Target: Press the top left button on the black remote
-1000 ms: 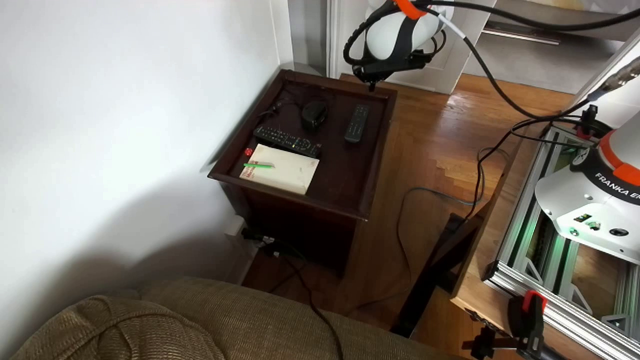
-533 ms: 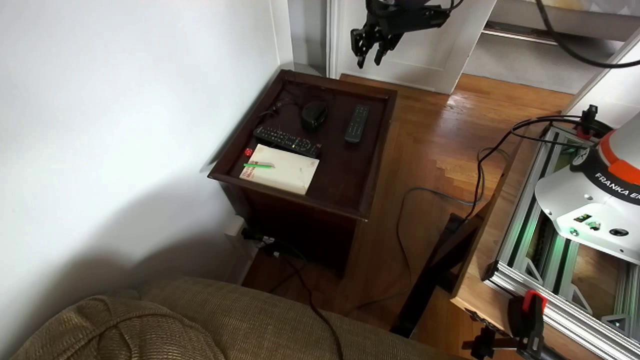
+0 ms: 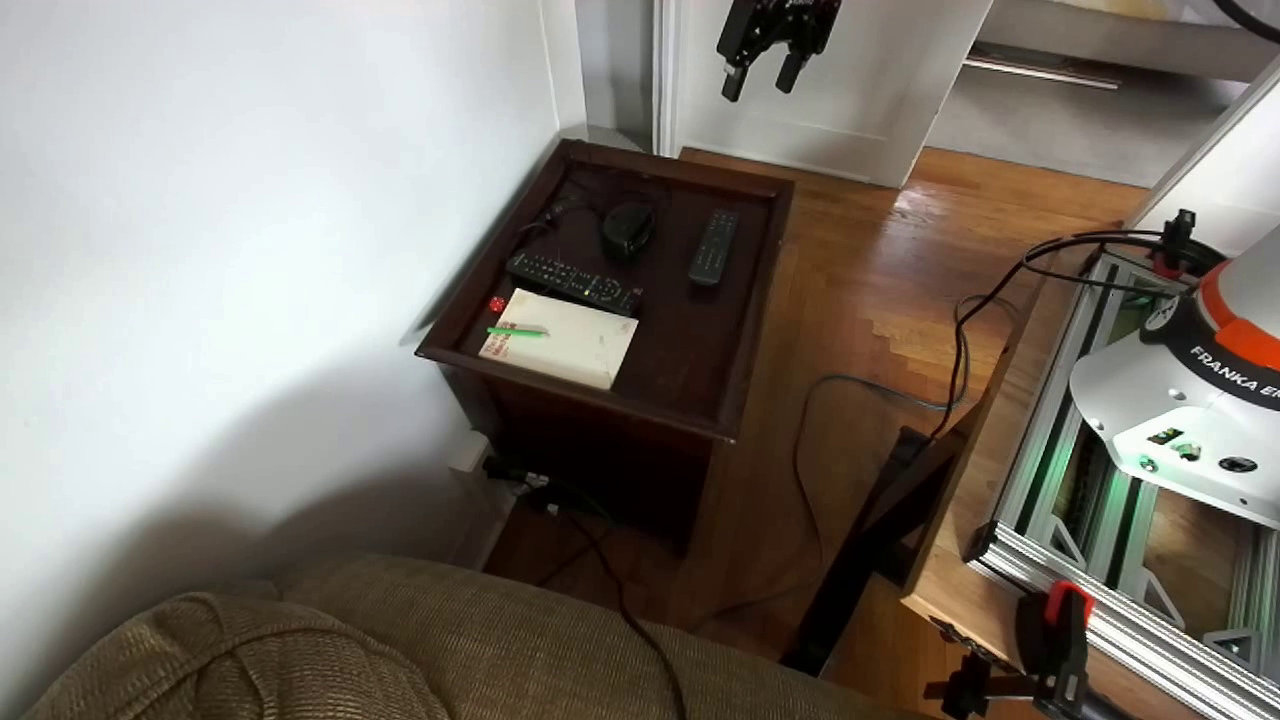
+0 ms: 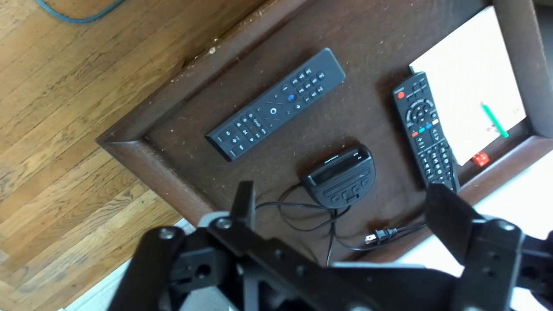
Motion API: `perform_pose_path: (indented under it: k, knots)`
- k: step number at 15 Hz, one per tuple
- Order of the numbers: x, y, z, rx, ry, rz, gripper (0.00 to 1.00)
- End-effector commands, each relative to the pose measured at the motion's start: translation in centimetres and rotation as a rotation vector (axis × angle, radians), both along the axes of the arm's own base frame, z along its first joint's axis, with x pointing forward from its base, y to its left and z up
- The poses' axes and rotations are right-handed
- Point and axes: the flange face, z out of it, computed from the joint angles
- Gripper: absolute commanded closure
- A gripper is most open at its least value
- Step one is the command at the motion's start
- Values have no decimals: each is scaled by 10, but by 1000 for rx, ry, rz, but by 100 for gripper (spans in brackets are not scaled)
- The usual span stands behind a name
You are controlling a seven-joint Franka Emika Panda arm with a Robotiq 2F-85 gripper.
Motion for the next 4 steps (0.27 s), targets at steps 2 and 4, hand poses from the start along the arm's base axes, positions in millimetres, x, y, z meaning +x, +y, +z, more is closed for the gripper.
perform_pose_path:
  k: [2,4]
  knots:
    - [1,4,-1,0,4,3,0]
    - [1,6,-1,0,6,4,0]
